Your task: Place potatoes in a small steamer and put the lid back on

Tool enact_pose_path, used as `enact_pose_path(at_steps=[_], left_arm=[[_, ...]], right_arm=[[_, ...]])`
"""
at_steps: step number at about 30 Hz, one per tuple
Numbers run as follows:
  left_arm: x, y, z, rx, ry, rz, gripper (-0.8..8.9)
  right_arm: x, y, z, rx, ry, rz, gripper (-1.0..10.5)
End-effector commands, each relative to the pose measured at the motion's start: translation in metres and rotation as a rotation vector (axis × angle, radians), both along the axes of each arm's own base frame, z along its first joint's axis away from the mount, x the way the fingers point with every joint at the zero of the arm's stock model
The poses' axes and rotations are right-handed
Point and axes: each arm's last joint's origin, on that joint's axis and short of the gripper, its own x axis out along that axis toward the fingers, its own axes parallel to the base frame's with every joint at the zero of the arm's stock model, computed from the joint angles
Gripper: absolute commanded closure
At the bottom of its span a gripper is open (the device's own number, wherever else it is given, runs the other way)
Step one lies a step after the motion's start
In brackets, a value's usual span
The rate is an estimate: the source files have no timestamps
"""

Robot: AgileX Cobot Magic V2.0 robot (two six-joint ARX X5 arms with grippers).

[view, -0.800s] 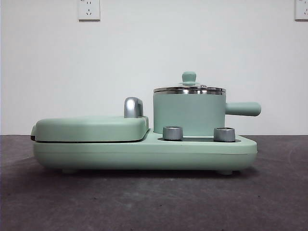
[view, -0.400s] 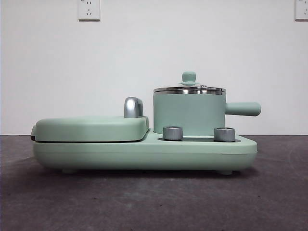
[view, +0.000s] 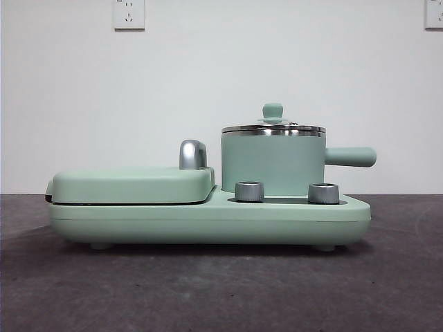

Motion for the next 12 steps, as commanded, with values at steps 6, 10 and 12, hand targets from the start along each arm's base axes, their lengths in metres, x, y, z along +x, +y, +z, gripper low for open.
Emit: enact_pose_path(at_steps=[6,10,12], left_arm=[[0.004,0.022,-0.070,0.177,-0.184,0.239,8.08],[0.007,0.025,-0.105,0.191,-0.135,0.268,8.09],[0.009,0.025,-0.118,0.210,-0.121,0.269,8.09]], right_arm=[[0.000,0.001,0.004,0.002,-0.025,0.010,9.3],[0.000,0.001,0.004,0.002,-0.025,0.010,9.3],[0.000,0.001,0.004,0.002,-0.025,0.010,9.3]])
